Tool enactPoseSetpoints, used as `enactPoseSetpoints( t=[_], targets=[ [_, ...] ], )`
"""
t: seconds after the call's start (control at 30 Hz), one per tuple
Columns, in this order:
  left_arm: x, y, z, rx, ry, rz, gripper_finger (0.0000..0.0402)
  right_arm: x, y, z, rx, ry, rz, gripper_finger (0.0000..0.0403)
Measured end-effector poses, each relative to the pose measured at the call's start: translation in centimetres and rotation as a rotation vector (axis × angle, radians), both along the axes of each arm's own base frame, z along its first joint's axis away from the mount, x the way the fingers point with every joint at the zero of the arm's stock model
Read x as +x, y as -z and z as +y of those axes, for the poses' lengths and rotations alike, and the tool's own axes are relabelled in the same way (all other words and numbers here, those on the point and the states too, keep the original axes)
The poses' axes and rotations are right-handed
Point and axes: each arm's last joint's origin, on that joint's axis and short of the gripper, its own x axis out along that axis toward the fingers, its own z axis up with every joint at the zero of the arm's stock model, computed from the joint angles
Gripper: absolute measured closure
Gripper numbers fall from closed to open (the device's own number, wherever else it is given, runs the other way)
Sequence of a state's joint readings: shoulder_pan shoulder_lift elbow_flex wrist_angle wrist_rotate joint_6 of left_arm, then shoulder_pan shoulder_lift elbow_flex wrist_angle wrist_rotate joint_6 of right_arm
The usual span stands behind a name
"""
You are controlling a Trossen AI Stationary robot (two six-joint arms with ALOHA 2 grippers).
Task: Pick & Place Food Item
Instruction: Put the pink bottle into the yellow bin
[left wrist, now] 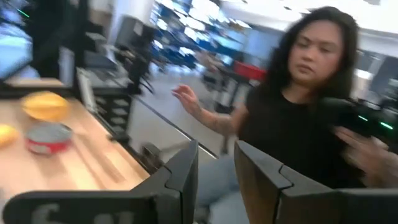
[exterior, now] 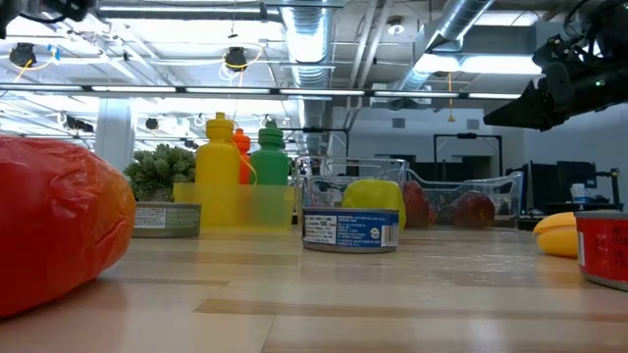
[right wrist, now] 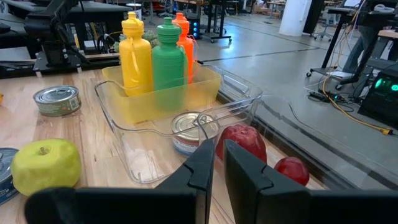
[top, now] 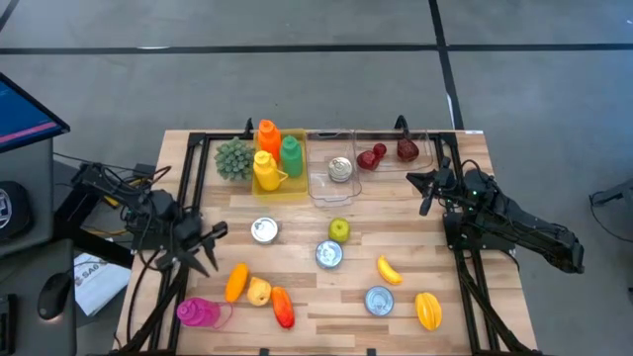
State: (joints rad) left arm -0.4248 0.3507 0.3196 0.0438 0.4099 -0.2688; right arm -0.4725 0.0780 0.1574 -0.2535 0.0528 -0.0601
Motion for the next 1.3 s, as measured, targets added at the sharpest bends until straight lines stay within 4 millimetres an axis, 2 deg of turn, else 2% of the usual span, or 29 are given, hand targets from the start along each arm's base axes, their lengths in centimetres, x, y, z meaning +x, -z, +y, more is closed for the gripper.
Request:
enactPoseSetpoints(
  t=[0.4, 0.6, 0.93, 1.17, 1.3],
  targets=[
    [-1.8, 1.8, -0.3, -0.014, 0.423, 0.307, 0.0309, 0.0, 0.0, 0.0, 0.000, 0.000, 0.000, 0.0370],
    [-2.6, 2.7, -0.3, -0.002, 0.636, 0.428, 0.0328, 0.0, 0.0, 0.0, 0.000, 0.000, 0.000, 0.0370],
    [-2.6, 3.0, -0.3, 0.014, 0.610, 0.443, 0.0369, 0.0, 0.0, 0.0, 0.000, 0.000, 0.000, 0.0370],
    [-2.0, 3.5, -0.5, -0.003, 0.507, 0.569, 0.0395, 0.0, 0.0, 0.0, 0.000, 0.000, 0.000, 0.0370],
    [-1.7, 3.9, -1.3, 0.020, 0.547, 0.620, 0.0400, 0.0, 0.0, 0.0, 0.000, 0.000, 0.000, 0.0370]
  ],
)
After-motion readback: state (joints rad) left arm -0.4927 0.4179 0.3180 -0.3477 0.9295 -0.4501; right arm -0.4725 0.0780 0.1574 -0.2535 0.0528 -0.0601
